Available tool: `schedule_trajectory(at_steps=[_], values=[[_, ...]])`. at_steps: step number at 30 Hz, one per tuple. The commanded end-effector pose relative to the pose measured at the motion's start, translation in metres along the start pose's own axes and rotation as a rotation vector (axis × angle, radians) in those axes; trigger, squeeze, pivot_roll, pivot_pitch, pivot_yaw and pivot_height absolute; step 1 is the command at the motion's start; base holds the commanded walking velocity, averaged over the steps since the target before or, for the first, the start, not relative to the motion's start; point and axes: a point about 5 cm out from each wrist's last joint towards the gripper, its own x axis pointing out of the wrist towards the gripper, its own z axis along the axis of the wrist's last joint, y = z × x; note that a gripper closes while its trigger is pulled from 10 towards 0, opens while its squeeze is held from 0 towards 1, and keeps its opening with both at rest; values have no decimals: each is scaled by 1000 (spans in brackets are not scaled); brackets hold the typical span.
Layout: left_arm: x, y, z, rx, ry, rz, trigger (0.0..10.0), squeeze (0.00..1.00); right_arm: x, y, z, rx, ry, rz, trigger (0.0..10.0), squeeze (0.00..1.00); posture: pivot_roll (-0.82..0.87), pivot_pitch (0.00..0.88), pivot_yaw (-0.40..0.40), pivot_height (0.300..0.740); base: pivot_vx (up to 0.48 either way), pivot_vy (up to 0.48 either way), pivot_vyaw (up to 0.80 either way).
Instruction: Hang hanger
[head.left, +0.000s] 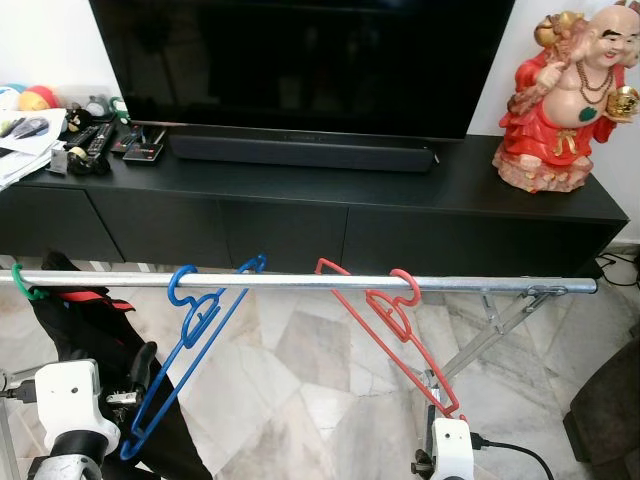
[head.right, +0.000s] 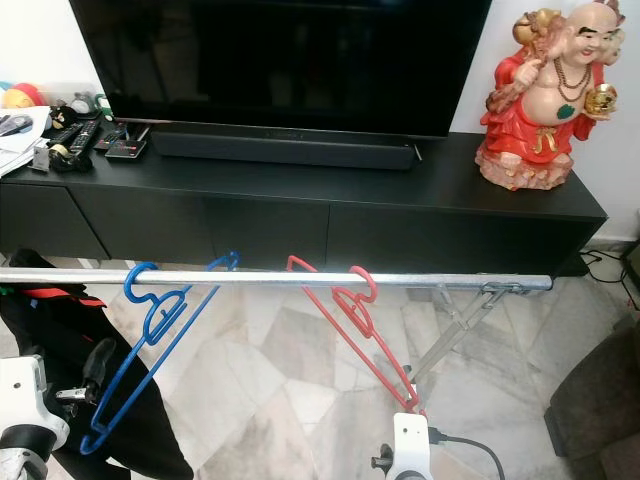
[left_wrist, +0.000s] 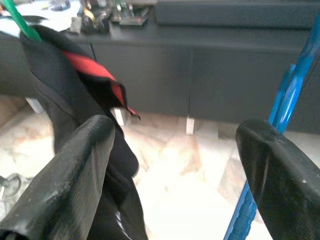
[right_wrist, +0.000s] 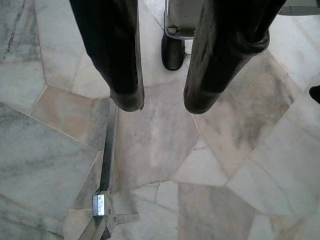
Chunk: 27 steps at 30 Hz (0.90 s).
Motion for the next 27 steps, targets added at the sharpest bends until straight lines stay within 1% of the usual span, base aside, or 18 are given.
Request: schedule_trajectory(at_steps=[1,2,5,8,9,12,14,15,16,18,19,21,22,23,25,27], values=[[-1,-3,-15,21,78,-38,10000,0,0,-1,-2,11,12,-4,10000,0,-13,98,-17,740,0,0,0],[1,-6,-21,31,99,-65,10000,0,0,-1,-2,11,12,-4,10000,0,-16,97,-15,740,0,0,0],[2,-4,-30,55,143,-40,10000,0,0,-1,-2,12,12,-5,10000,0,-16,97,-15,740,0,0,0],[1,-2,-31,27,122,-14,10000,0,0,-1,-2,15,11,-8,10000,0,-24,99,-12,740,0,0,0],[-2,-3,-26,-7,78,-7,10000,0,0,-3,-2,13,11,-9,10000,0,-19,102,-16,740,0,0,0],[-4,-2,-23,-32,55,0,10000,0,0,-4,-1,8,12,-8,10000,0,-16,101,-17,740,0,0,0],[-5,0,-31,2,111,14,10000,0,0,-4,-1,6,12,-7,10000,0,-10,102,-19,740,0,0,0],[-6,-1,-39,4,154,4,10000,0,0,-4,0,5,12,-6,10000,0,-9,101,-19,740,0,0,0],[-7,-3,-49,4,209,-18,10000,0,0,-4,0,4,11,-5,10000,0,-11,101,-19,740,0,0,0],[-10,-7,-67,45,322,-65,10000,0,0,-3,0,4,10,-4,10000,0,-11,100,-17,740,0,0,0],[-10,-7,-67,45,322,-65,10000,0,0,-3,0,4,10,-4,10000,0,-11,100,-17,740,0,0,0],[-14,-10,-82,89,401,-88,10000,0,0,-3,1,4,9,-4,10000,0,-15,100,-16,740,0,0,0],[-14,-10,-85,99,411,-85,10000,0,0,-3,1,5,9,-5,10000,0,-17,100,-16,740,0,0,0],[-15,-9,-94,98,443,-46,10000,0,0,-3,0,6,8,-6,10000,0,-18,99,-15,740,0,0,0],[-15,-7,-101,67,469,-13,10000,0,0,-2,0,8,8,-7,10000,0,-20,98,-14,740,0,0,0],[-18,-6,-109,66,507,10,10000,0,0,-2,-1,8,9,-7,10000,0,-20,99,-14,740,0,0,0]])
